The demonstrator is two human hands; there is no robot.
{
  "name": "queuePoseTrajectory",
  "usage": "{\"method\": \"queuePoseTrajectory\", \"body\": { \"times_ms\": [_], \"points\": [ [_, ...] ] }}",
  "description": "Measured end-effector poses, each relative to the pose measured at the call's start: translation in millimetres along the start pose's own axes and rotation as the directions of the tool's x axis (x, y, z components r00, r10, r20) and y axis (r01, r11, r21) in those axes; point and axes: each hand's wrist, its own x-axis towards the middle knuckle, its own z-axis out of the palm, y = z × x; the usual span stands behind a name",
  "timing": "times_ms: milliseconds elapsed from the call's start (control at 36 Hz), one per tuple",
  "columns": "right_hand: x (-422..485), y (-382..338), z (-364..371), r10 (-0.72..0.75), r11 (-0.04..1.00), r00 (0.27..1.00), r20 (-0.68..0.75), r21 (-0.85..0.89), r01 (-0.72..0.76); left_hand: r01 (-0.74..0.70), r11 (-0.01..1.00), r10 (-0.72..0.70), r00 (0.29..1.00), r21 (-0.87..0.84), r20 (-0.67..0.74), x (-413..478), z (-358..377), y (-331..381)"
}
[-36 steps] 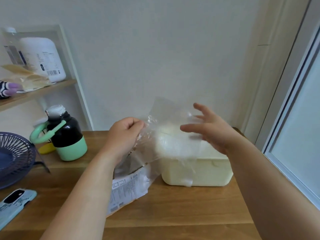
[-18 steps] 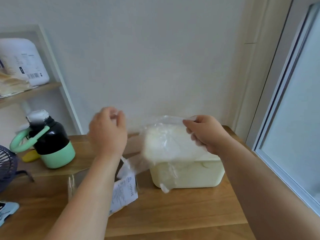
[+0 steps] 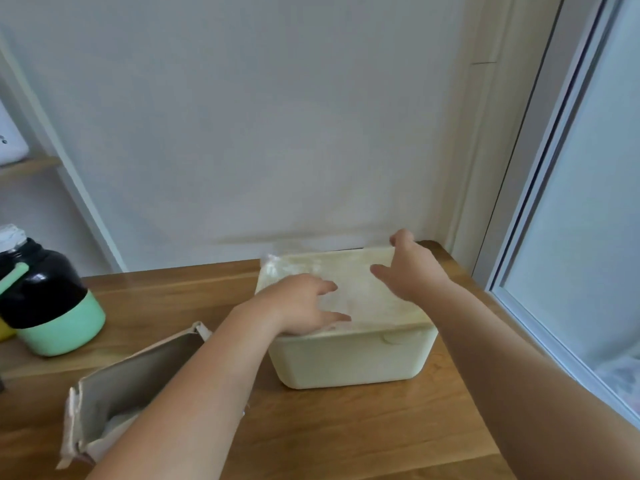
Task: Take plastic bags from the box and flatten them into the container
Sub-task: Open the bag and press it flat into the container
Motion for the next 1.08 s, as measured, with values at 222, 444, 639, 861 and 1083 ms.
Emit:
{"method": "queuePoseTrajectory", "body": {
  "times_ms": [222,444,639,861,1083],
  "points": [
    [-4.9,-11.7,-8.1,-0.38,0.902,0.924,0.044,-0.206,0.38,-0.017,0.994,-0.001,0.986,0.106,0.169,24.7,9.1,-1.7],
    [1.5,-4.9,13.2,0.022,0.917,0.762,0.647,-0.316,0.242,0.018,0.99,-0.049,0.974,0.141,0.221,29.4,13.4,0.7],
    [8.0,1.5,24.6,0.051,0.902,0.775,0.63,-0.363,0.235,0.065,0.985,-0.114,0.94,0.159,0.321,30.9,14.6,0.3],
    [-3.1,1.1,4.4,-0.12,0.971,0.96,0.254,-0.173,0.167,0.074,0.97,-0.082,0.996,-0.23,-0.022,7.7,-1.6,-4.6],
    [-41.1,-36.7,-7.4,-0.298,0.954,0.955,-0.014,0.034,0.298,-0.073,0.898,-0.15,0.875,-0.433,-0.46,-43.5,-19.4,-24.5]
  ]
}}
